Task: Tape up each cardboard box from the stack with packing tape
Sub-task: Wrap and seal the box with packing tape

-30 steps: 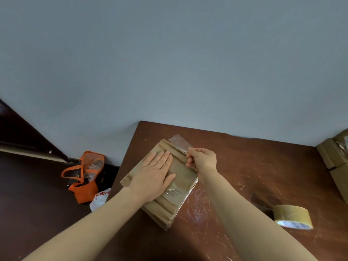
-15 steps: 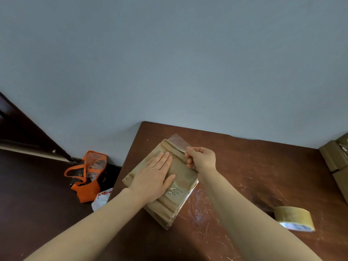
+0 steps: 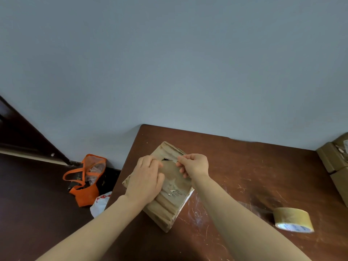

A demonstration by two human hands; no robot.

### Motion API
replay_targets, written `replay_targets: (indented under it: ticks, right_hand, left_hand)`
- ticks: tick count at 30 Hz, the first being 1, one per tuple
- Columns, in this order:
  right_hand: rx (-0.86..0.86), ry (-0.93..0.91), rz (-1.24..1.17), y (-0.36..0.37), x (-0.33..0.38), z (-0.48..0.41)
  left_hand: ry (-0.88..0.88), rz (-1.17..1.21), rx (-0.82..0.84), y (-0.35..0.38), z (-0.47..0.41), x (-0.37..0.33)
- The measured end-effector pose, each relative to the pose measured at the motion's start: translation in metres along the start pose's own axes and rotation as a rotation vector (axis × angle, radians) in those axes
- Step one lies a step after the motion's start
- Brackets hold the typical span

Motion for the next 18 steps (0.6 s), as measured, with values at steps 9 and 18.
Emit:
replay_targets:
  ticks: [9,18]
  right_hand:
    - [0.027,-0.018,0.068,-0.001,0.001,0.002]
    - [0.027,-0.033,0.027,0.0,0.002,0.003]
  left_hand:
    - [-0.024,0.1,-0.026,-0.004,-0.022,-0.009]
    - [0.011,0.051,-0.015,0.009,-0.043,-0.007]
Point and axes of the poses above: each hand's wrist, its own z-axis away from the middle knuckle, its own y-axis out of the palm, x = y × z, the point moved 10 cm from there along -z, towards the middle knuckle, and after that the axes turned 14 degrees about -y, right-handed, at the moved point
